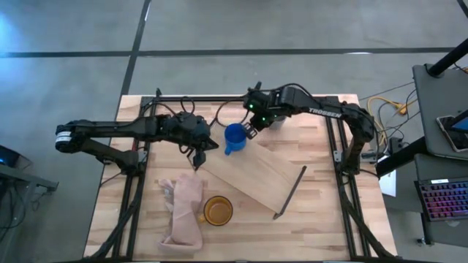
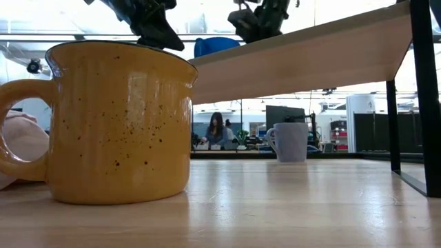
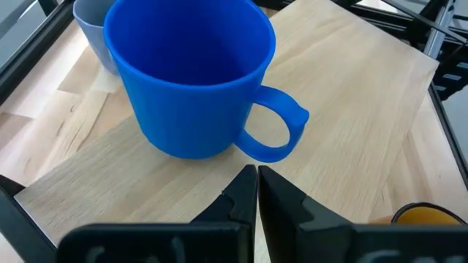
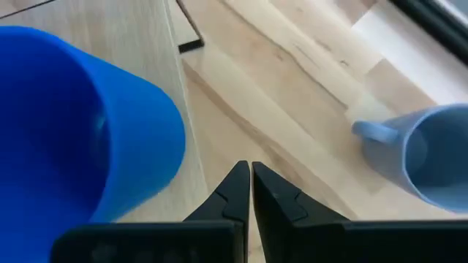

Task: Stack small to large cups/mugs on shelf
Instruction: Put the blue mug on the shelf

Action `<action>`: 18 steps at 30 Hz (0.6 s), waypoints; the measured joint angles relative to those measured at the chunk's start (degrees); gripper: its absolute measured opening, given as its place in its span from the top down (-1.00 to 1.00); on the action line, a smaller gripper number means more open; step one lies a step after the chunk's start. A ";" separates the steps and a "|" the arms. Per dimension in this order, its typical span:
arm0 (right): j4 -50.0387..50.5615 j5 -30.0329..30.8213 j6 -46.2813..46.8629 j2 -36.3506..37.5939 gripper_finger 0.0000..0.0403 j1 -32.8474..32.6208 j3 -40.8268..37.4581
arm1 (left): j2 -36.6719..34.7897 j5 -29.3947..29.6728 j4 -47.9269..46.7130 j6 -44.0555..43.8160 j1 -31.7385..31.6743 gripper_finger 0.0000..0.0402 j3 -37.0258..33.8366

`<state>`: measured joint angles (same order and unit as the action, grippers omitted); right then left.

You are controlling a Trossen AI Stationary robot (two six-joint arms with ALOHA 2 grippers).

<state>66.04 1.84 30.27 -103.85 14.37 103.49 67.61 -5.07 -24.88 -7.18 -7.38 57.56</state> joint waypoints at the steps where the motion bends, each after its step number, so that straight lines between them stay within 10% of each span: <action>1: -0.82 -1.10 -0.27 0.00 0.95 0.41 -0.50 | -0.01 0.01 0.00 -0.02 0.00 1.00 0.00; 18: -9.80 -10.67 1.17 -3.84 0.95 -2.48 0.54 | -0.85 0.67 -2.28 -3.71 0.47 1.00 -0.35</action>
<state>56.24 -8.83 31.44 -107.69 11.88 104.03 66.76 -4.40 -27.17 -10.89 -6.91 57.21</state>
